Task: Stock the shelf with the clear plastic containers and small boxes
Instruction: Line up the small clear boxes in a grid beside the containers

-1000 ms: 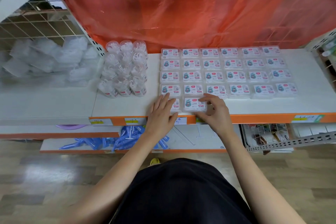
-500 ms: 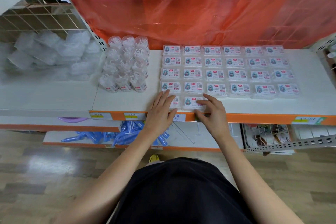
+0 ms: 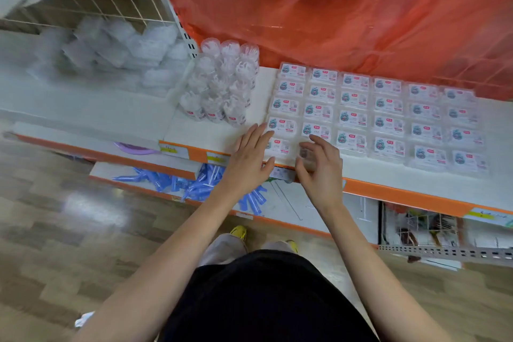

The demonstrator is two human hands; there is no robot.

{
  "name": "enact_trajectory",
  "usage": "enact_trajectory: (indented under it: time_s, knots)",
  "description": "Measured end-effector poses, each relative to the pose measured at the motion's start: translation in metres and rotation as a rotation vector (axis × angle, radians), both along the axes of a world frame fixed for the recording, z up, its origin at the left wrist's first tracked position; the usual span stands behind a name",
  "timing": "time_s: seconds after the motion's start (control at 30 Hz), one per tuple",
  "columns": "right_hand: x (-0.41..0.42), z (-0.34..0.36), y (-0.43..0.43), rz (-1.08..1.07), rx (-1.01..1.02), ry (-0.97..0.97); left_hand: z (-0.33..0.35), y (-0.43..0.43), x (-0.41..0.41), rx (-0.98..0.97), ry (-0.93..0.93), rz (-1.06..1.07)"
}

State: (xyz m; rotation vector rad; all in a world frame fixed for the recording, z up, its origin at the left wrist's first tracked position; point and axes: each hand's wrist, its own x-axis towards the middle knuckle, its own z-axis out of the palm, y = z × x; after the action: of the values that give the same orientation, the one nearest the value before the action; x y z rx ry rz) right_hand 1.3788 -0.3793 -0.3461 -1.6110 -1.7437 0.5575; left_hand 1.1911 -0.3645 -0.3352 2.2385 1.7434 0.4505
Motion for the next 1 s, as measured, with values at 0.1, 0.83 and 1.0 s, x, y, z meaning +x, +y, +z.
enact_trajectory:
  time_s: [0.1,0.83,1.0]
  knots:
    - [-0.034,0.009,0.008,0.127,0.012,-0.033,0.006,-0.006,-0.032,0.06,0.002,0.097]
    - [-0.367,0.03,0.047,0.289,-0.074,-0.351,-0.001,-0.031,-0.375,0.02,0.053,0.282]
    - [-0.382,0.029,0.08,0.245,-0.105,-0.425,0.0,0.006,-0.39,0.004,0.084,0.267]
